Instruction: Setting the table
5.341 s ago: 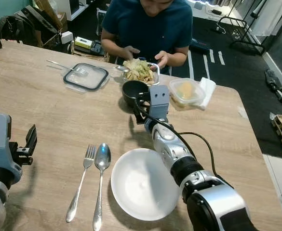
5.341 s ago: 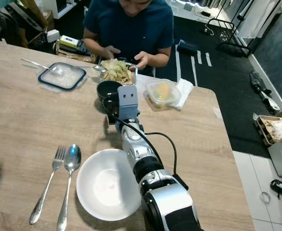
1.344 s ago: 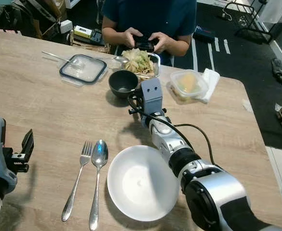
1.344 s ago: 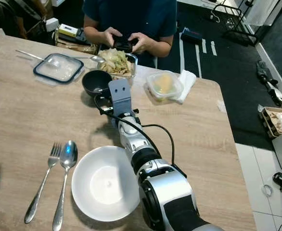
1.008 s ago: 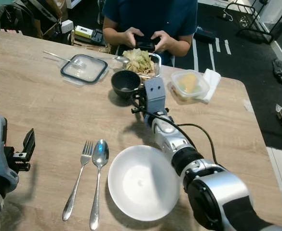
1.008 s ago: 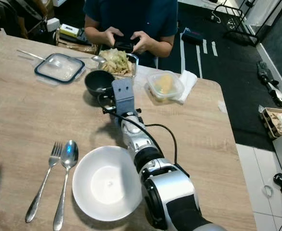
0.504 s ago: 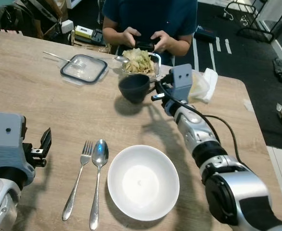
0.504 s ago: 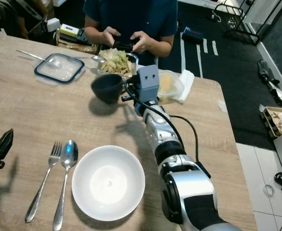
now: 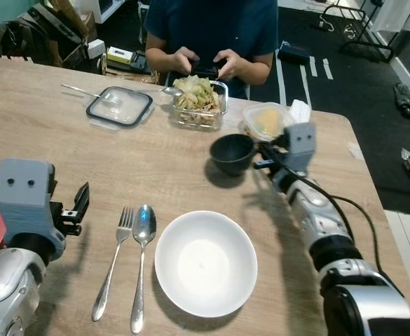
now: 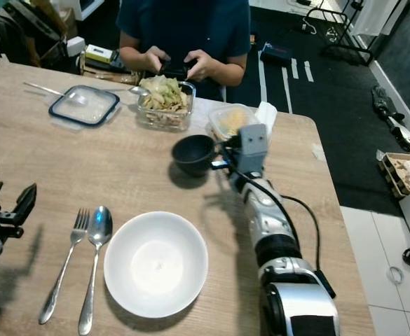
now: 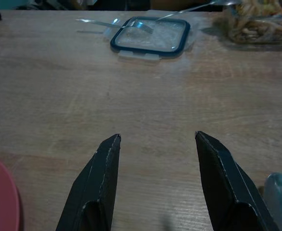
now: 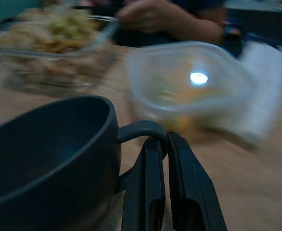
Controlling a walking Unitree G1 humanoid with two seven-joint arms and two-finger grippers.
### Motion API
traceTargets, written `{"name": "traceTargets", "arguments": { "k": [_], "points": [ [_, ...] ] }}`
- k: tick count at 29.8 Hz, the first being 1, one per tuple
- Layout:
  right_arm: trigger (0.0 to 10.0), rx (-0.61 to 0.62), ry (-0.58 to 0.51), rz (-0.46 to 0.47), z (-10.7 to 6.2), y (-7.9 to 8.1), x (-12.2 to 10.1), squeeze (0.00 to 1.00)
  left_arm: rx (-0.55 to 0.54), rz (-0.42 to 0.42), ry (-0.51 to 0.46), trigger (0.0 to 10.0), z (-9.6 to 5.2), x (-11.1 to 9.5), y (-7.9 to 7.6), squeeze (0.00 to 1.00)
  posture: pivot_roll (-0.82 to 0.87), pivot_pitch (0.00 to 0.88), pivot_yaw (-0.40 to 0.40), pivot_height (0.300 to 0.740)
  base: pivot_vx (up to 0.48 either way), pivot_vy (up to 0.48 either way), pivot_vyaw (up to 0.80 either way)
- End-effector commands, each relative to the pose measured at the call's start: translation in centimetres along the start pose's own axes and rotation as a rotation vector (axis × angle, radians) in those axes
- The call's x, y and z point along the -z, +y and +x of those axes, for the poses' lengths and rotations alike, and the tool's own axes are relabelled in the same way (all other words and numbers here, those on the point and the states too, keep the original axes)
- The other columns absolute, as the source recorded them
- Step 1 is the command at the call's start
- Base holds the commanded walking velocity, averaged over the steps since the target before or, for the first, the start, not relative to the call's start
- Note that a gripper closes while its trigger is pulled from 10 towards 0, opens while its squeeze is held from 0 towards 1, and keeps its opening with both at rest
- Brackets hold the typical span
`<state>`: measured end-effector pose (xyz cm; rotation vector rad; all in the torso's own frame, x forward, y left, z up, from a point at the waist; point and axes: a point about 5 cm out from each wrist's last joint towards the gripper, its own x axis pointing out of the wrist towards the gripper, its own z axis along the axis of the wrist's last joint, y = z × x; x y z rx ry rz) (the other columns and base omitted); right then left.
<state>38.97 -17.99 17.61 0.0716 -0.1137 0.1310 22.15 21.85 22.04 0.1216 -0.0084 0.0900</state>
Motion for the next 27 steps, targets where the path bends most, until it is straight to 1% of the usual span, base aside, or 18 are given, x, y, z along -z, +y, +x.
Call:
{"name": "traceTargets", "arguments": {
  "k": [1,2,3,4,5,7,8,9,11,12,13,14,15,17,19,22,23,27],
  "points": [
    [10.0,0.053,0.014,0.043,-0.7,-1.0,0.7,0.00,0.018,-0.001,0.009,10.0,0.1,0.3,-0.2,0.00,0.29,0.065,0.011,0.740,0.000,0.000,0.00],
    [10.0,0.083,0.011,0.079,-1.1,-1.4,0.9,0.00,0.026,-0.004,0.009,10.0,0.2,0.4,-0.4,0.00,0.29,0.061,0.014,0.740,0.000,0.000,0.00],
    [10.0,0.083,0.011,0.079,-1.1,-1.4,0.9,0.00,0.026,-0.004,0.009,10.0,0.2,0.4,-0.4,0.00,0.29,0.061,0.014,0.740,0.000,0.000,0.00],
    [10.0,0.108,0.004,0.111,-1.5,-1.7,1.2,0.00,0.034,-0.007,0.009,10.0,0.4,0.4,-0.5,0.00,0.29,0.060,0.015,0.740,0.000,0.000,0.00],
    [10.0,0.133,0.001,0.172,-2.2,-1.9,1.7,0.00,0.050,-0.011,0.009,10.0,0.6,0.4,-0.8,0.00,0.28,0.053,0.018,0.740,0.000,0.000,0.00],
    [10.0,0.133,0.001,0.172,-2.2,-1.9,1.7,0.00,0.050,-0.011,0.009,10.0,0.6,0.4,-0.8,0.00,0.28,0.053,0.018,0.740,0.000,0.000,0.00],
    [10.0,0.138,0.001,0.199,-2.4,-1.9,1.9,0.00,0.056,-0.011,0.010,10.0,0.7,0.4,-0.9,0.00,0.27,0.051,0.019,0.740,0.000,0.000,0.00],
    [10.0,0.150,-0.005,0.258,-3.0,-2.0,2.5,0.00,0.068,-0.016,0.008,10.0,0.9,0.4,-1.2,0.00,0.27,0.049,0.024,0.740,0.000,0.000,0.00],
    [10.0,0.182,-0.017,0.347,-4.2,-2.1,3.5,0.00,0.085,-0.025,0.005,10.0,1.3,0.4,-1.6,0.00,0.26,0.043,0.028,0.740,0.000,0.000,0.00],
    [10.0,0.182,-0.017,0.347,-4.2,-2.1,3.5,0.00,0.085,-0.025,0.005,10.0,1.3,0.4,-1.6,0.00,0.26,0.043,0.028,0.740,0.000,0.000,0.00],
    [10.0,0.192,-0.021,0.373,-4.6,-2.1,3.8,0.00,0.090,-0.027,0.004,10.0,1.5,0.4,-1.7,0.00,0.26,0.043,0.028,0.740,0.000,0.000,0.00],
    [10.0,0.199,-0.028,0.380,-4.9,-2.1,4.1,0.00,0.094,-0.028,0.003,10.0,1.6,0.3,-1.8,0.00,0.25,0.040,0.030,0.740,0.000,0.000,0.00],
    [10.0,0.199,-0.028,0.380,-4.9,-2.1,4.1,0.00,0.094,-0.028,0.003,10.0,1.6,0.3,-1.8,0.00,0.25,0.040,0.030,0.740,0.000,0.000,0.00],
    [10.0,0.215,-0.042,0.414,-5.6,-2.1,4.5,0.00,0.100,-0.031,-0.006,10.0,2.0,0.2,-2.0,0.00,0.25,0.036,0.030,0.740,0.000,0.000,0.00],
    [10.0,0.216,-0.057,0.427,-6.1,-2.0,4.4,0.00,0.106,-0.034,-0.016,10.0,2.4,0.0,-2.1,0.00,0.24,0.033,0.032,0.740,0.000,0.000,0.00],
    [10.0,0.203,-0.072,0.415,-6.6,-1.9,4.2,0.00,0.110,-0.035,-0.023,10.0,2.7,-0.1,-2.3,0.00,0.24,0.030,0.035,0.740,0.000,0.000,0.00],
    [10.0,0.199,-0.094,0.393,-7.1,-2.1,3.8,0.00,0.115,-0.037,-0.030,10.0,3.0,-0.2,-2.4,0.00,0.23,0.024,0.039,0.740,0.000,0.000,0.00],
    [10.0,0.196,-0.110,0.380,-7.5,-2.1,3.4,0.00,0.119,-0.039,-0.036,10.0,3.3,-0.3,-2.5,0.00,0.22,0.021,0.043,0.740,0.000,0.000,0.00]
  ]
}}
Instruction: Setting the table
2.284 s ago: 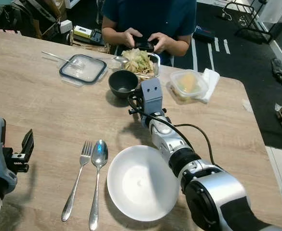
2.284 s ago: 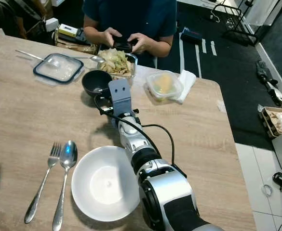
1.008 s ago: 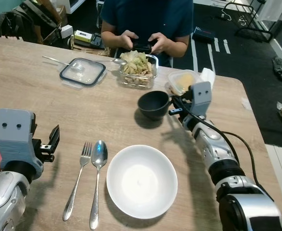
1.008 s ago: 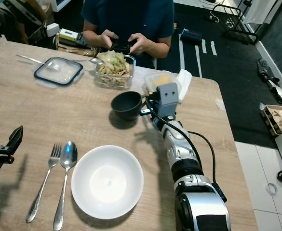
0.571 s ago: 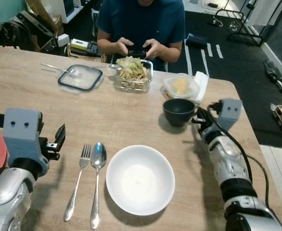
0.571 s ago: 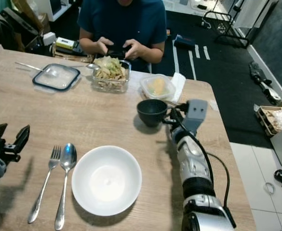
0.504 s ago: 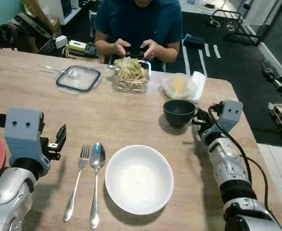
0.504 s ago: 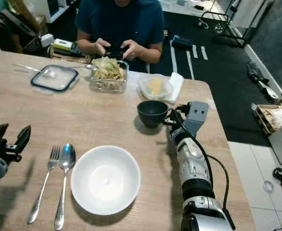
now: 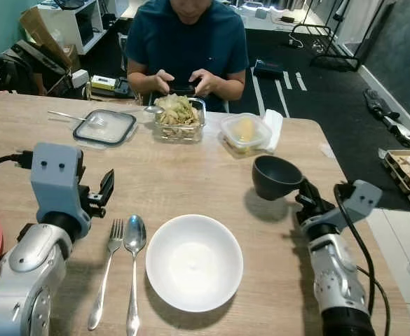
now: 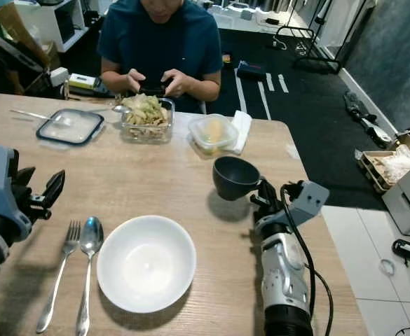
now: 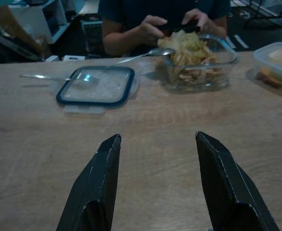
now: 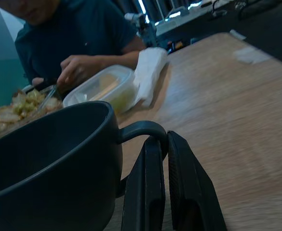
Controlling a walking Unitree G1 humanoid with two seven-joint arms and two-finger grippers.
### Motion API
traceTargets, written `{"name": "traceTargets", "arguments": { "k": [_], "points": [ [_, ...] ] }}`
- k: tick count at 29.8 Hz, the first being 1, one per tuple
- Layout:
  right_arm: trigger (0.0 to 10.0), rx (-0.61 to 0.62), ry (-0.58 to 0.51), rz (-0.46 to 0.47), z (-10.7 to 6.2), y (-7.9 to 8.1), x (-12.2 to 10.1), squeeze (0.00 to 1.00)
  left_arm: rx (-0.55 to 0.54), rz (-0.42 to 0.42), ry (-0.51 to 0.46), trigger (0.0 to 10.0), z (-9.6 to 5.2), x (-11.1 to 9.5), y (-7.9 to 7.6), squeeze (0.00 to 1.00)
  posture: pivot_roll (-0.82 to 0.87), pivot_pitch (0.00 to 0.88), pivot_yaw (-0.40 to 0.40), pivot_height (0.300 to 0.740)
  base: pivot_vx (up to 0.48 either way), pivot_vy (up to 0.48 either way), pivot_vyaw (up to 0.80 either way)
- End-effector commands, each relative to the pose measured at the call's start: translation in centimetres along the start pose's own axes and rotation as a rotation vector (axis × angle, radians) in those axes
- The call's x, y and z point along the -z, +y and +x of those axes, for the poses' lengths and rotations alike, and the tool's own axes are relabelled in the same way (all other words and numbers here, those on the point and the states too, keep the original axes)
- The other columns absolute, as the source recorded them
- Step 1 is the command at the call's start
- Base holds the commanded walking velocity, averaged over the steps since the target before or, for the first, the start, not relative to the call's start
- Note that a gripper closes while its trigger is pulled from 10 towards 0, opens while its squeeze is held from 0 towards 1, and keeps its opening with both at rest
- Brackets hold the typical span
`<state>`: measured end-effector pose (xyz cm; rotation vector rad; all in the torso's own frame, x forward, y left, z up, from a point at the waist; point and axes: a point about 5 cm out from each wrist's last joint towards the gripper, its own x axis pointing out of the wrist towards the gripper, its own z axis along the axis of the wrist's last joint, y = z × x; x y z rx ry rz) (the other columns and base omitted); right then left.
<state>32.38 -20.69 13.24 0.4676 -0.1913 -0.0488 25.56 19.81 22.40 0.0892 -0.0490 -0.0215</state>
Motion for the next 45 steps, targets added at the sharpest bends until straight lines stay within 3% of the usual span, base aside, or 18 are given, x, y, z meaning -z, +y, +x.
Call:
{"name": "traceTargets", "arguments": {
  "k": [1,9,13,16,20,24,26,28,32,39,40,42,45],
  "points": [
    [10.0,-0.008,-0.006,0.002,-0.4,0.1,-0.2,0.00,0.013,-0.005,0.009,10.0,0.1,0.3,-0.2,0.00,0.22,0.020,0.044,0.740,0.000,0.000,0.00],
    [10.0,-0.131,0.056,-0.164,-2.3,1.3,1.5,0.00,0.022,-0.005,0.011,10.0,0.4,0.7,-0.4,0.00,0.21,0.020,0.045,0.740,0.000,0.000,0.00],
    [10.0,-0.162,0.094,-0.195,-3.0,1.7,2.5,0.00,0.020,-0.007,0.011,10.0,0.5,0.7,-0.4,0.00,0.21,0.021,0.039,0.740,0.000,0.000,0.00],
    [10.0,-0.187,0.117,-0.203,-3.1,3.0,3.6,0.00,0.015,-0.011,0.008,10.0,0.5,0.8,-0.4,0.00,0.22,0.018,0.033,0.740,0.000,0.000,0.00],
    [10.0,-0.187,0.129,-0.223,-2.6,3.7,4.3,0.00,0.011,-0.012,0.005,10.0,0.6,0.8,-0.5,0.00,0.22,0.014,0.032,0.740,0.000,0.000,0.00],
    [10.0,-0.238,0.096,-0.176,-0.7,6.8,4.0,0.00,0.007,-0.006,0.000,10.0,0.5,0.8,-0.4,0.00,0.24,0.009,0.026,0.740,0.000,0.000,0.00],
    [10.0,-0.248,0.092,-0.174,-0.1,7.8,4.0,0.00,0.004,-0.005,-0.002,10.0,0.4,0.7,-0.4,0.00,0.25,0.012,0.018,0.740,0.000,0.000,0.00],
    [10.0,-0.259,0.101,-0.191,1.1,9.8,4.5,0.00,-0.006,-0.005,-0.005,10.0,0.2,0.7,-0.3,0.00,0.26,0.012,0.015,0.740,0.000,0.000,0.00],
    [10.0,-0.267,0.111,-0.197,2.0,11.7,5.0,0.00,-0.016,-0.001,-0.004,10.0,-0.2,0.7,-0.3,0.00,0.29,0.018,0.001,0.740,0.000,0.000,0.00],
    [10.0,-0.267,0.111,-0.197,2.0,11.7,5.0,0.00,-0.016,-0.001,-0.004,10.0,-0.2,0.7,-0.3,0.00,0.29,0.018,0.001,0.740,0.000,0.000,0.00],
    [10.0,-0.264,0.125,-0.173,2.8,13.6,5.2,0.00,-0.034,0.005,0.000,10.0,-0.8,0.7,-0.1,0.00,0.34,0.036,-0.017,0.740,0.000,0.000,0.00],
    [10.0,-0.244,0.131,-0.110,3.9,14.9,4.7,0.00,-0.057,0.012,0.005,10.0,-1.4,0.7,0.3,0.00,0.35,0.038,-0.019,0.740,0.000,0.000,0.00],
    [10.0,-0.200,0.127,-0.049,4.7,14.4,3.8,0.00,-0.062,0.012,0.007,10.0,-1.5,0.8,0.3,0.00,0.34,0.038,-0.013,0.740,0.000,0.000,0.00]
  ]
}}
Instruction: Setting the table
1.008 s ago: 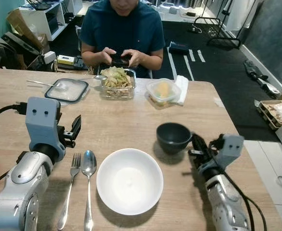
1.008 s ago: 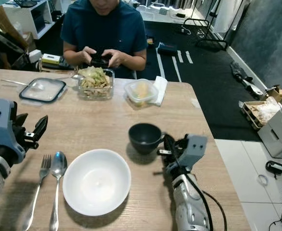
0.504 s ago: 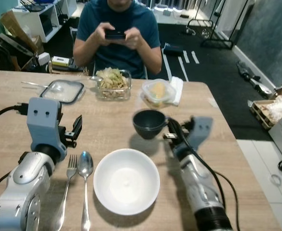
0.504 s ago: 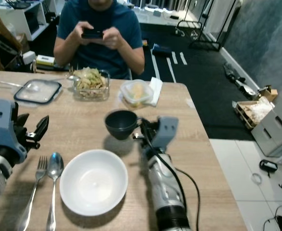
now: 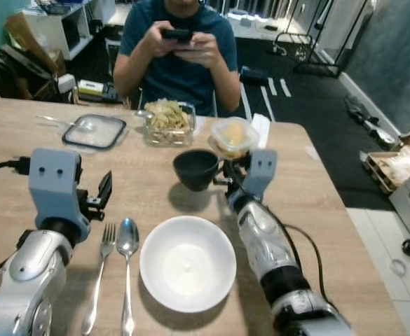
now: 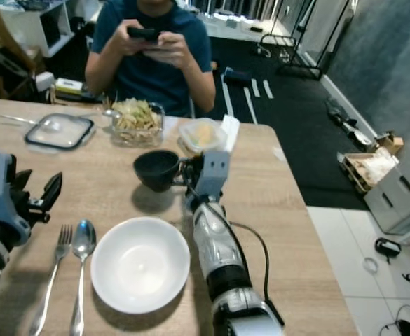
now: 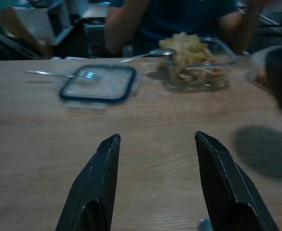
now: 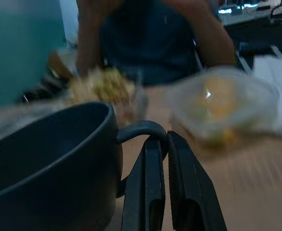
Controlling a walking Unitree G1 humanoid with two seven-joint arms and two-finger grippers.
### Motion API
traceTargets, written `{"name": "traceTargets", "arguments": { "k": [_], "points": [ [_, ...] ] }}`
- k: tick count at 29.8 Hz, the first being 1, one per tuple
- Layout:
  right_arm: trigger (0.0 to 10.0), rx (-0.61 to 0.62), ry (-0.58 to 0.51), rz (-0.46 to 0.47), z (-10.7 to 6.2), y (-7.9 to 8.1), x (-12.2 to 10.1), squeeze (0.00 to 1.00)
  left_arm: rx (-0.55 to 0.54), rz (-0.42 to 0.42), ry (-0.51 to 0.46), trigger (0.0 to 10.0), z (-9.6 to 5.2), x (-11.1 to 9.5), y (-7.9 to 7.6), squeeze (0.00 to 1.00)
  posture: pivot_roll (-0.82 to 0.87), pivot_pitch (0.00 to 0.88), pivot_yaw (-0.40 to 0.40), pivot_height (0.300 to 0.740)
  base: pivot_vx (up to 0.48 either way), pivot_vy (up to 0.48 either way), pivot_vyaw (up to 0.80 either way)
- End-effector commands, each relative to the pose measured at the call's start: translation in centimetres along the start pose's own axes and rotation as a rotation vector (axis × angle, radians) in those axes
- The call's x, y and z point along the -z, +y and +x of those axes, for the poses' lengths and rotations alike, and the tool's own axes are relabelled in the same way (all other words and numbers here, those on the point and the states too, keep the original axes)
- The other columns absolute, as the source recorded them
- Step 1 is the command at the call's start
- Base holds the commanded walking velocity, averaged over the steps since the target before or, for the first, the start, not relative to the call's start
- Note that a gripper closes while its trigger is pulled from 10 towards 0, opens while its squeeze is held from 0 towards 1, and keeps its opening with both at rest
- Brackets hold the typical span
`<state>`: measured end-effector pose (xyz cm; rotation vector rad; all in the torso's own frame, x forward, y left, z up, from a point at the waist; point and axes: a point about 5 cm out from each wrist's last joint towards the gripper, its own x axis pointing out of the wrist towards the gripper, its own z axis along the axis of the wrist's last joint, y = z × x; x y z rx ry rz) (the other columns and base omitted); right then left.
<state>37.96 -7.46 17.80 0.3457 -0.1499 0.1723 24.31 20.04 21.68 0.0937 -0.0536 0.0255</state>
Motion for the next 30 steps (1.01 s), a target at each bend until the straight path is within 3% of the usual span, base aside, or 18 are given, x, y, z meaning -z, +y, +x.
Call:
{"name": "traceTargets", "arguments": {
  "k": [1,3,6,13,21,23,24,27,30],
  "points": [
    [10.0,0.036,0.032,0.079,0.0,0.2,0.6,0.00,-0.012,0.006,0.011,10.0,-0.2,0.1,0.1,0.00,0.34,0.038,-0.012,0.740,0.000,0.000,0.00],
    [10.0,0.057,0.030,0.083,0.1,-0.2,0.5,0.00,-0.010,0.005,0.013,10.0,-0.2,0.2,0.1,0.00,0.33,0.037,-0.011,0.740,0.000,0.000,0.00],
    [10.0,0.102,0.041,-0.056,0.2,-1.3,0.5,0.00,0.002,0.002,0.012,10.0,0.1,0.2,-0.2,0.00,0.32,0.032,-0.006,0.740,0.000,0.000,0.00],
    [10.0,0.080,0.090,-0.171,-0.1,-1.6,1.9,0.00,0.004,0.000,0.012,10.0,0.1,0.2,-0.3,0.00,0.32,0.033,-0.007,0.740,0.000,0.000,0.00],
    [10.0,0.082,0.052,-0.166,-1.1,-5.4,1.1,0.00,0.001,-0.001,0.020,10.0,-0.1,0.3,-0.2,0.00,0.31,0.041,0.000,0.740,0.000,0.000,0.00],
    [10.0,0.100,0.050,-0.200,-1.7,-7.3,0.9,0.00,0.005,-0.001,0.024,10.0,-0.1,0.3,-0.2,0.00,0.30,0.044,0.006,0.740,0.000,0.000,0.00],
    [10.0,0.100,0.050,-0.200,-1.7,-7.3,0.9,0.00,0.005,-0.001,0.024,10.0,-0.1,0.3,-0.2,0.00,0.30,0.044,0.006,0.740,0.000,0.000,0.00],
    [10.0,0.094,0.057,-0.254,-2.6,-9.4,0.6,0.00,0.013,-0.002,0.027,10.0,0.0,0.4,-0.3,0.00,0.29,0.047,0.009,0.740,0.000,0.000,0.00],
    [10.0,0.072,0.057,-0.262,-3.1,-10.0,0.5,0.00,0.015,-0.003,0.028,10.0,0.0,0.4,-0.3,0.00,0.29,0.049,0.009,0.740,0.000,0.000,0.00]
  ]
}}
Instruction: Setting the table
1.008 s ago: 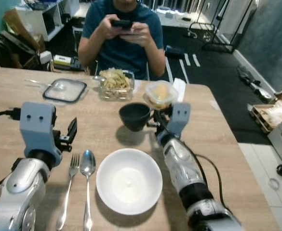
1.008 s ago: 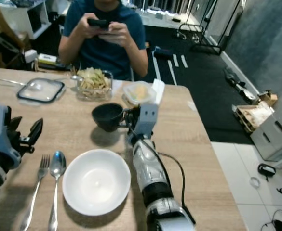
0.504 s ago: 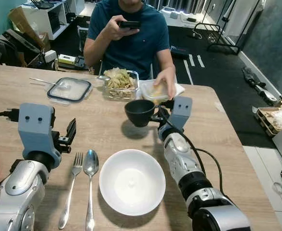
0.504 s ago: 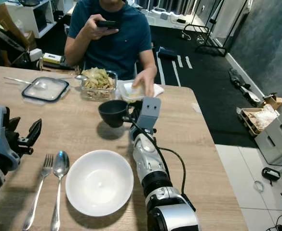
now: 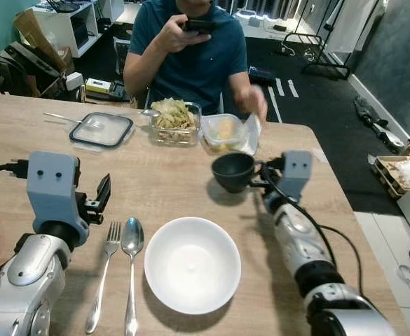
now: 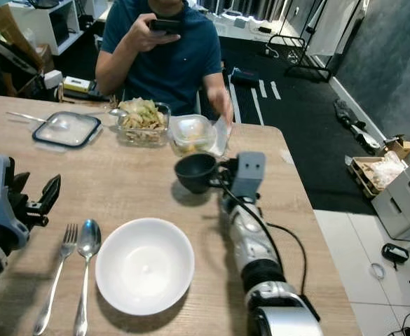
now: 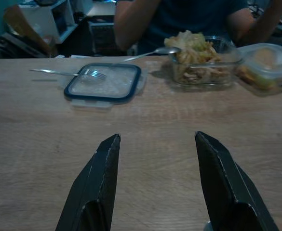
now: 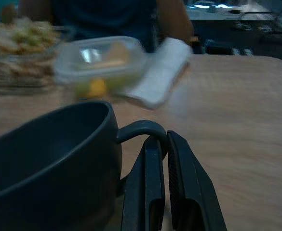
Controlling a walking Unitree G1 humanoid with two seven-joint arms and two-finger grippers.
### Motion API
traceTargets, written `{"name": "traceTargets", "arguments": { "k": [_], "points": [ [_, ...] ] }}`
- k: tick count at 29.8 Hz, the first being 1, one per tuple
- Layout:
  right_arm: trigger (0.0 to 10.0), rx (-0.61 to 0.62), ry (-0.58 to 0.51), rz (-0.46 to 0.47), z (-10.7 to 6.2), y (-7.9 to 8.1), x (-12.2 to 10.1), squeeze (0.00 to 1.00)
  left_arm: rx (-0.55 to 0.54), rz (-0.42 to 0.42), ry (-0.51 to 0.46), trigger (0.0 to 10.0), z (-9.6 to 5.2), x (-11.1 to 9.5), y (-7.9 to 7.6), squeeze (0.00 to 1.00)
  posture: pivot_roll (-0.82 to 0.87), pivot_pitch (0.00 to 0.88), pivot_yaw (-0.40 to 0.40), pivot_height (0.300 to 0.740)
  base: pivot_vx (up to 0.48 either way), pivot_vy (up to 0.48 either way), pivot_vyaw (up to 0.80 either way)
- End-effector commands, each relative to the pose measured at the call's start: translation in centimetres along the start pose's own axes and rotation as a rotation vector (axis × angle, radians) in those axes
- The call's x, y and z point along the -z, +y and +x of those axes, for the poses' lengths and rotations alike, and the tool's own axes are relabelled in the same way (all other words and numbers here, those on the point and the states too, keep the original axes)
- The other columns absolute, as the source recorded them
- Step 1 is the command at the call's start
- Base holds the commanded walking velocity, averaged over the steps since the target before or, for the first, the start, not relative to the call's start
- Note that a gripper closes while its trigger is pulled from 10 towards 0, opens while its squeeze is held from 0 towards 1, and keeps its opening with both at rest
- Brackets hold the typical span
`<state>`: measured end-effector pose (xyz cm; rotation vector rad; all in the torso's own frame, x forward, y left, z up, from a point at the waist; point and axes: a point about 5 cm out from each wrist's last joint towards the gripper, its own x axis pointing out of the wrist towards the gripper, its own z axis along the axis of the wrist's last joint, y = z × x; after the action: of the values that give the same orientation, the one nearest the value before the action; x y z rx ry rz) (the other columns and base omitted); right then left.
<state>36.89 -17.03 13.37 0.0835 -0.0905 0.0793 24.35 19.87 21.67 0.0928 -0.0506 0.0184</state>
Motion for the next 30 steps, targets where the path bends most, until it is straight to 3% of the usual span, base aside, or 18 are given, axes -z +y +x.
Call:
{"name": "traceTargets", "arguments": {
  "k": [1,6,7,10,14,15,23,25,26,27,30],
  "points": [
    [10.0,-0.010,-0.020,0.021,-0.6,-0.5,0.0,0.00,0.008,-0.002,0.026,10.0,0.0,0.4,-0.1,0.00,0.28,0.050,0.009,0.740,0.000,0.000,0.00],
    [10.0,0.012,-0.024,0.084,-1.3,-1.2,0.5,0.00,0.010,-0.003,0.027,10.0,0.0,0.4,-0.1,0.00,0.28,0.050,0.009,0.740,0.000,0.000,0.00],
    [10.0,0.003,-0.024,0.172,-1.7,-1.0,0.9,0.00,0.011,-0.003,0.028,10.0,0.0,0.4,-0.2,0.00,0.29,0.049,0.011,0.740,0.000,0.000,0.00],
    [10.0,-0.021,-0.023,0.204,-2.2,-0.6,1.2,0.00,0.013,-0.002,0.029,10.0,0.0,0.5,-0.1,0.00,0.29,0.048,0.011,0.740,0.000,0.000,0.00],
    [10.0,-0.050,0.001,0.188,-2.8,-0.1,1.8,0.04,0.015,0.002,0.029,10.0,0.1,0.5,-0.1,0.00,0.28,0.045,0.014,0.740,0.000,0.000,0.00],
    [10.0,-0.059,0.006,0.174,-3.0,-0.1,1.9,0.27,0.016,0.003,0.029,10.0,0.1,0.4,-0.1,0.00,0.28,0.045,0.014,0.740,0.000,0.000,0.00],
    [10.0,-0.088,0.009,0.136,-3.5,-0.5,1.8,0.26,0.019,0.002,0.029,10.0,0.1,0.5,-0.1,0.00,0.28,0.042,0.012,0.740,0.000,0.000,0.00],
    [10.0,-0.103,0.016,0.113,-3.8,-0.7,1.9,0.39,0.019,0.001,0.028,10.0,0.1,0.5,-0.2,0.00,0.28,0.042,0.010,0.740,0.000,0.000,0.00],
    [10.0,-0.103,0.016,0.113,-3.8,-0.7,1.9,0.39,0.019,0.001,0.028,10.0,0.1,0.5,-0.2,0.00,0.28,0.042,0.010,0.740,0.000,0.000,0.00],
    [10.0,-0.110,0.020,0.104,-4.0,-0.8,2.0,1.00,0.018,0.000,0.029,10.0,0.1,0.5,-0.2,0.00,0.28,0.042,0.010,0.740,0.000,0.000,0.00],
    [10.0,-0.113,0.027,0.088,-4.4,-1.2,2.0,1.00,0.019,0.001,0.030,10.0,0.1,0.5,-0.2,0.00,0.27,0.044,0.013,0.740,0.000,0.000,0.00]
  ]
}}
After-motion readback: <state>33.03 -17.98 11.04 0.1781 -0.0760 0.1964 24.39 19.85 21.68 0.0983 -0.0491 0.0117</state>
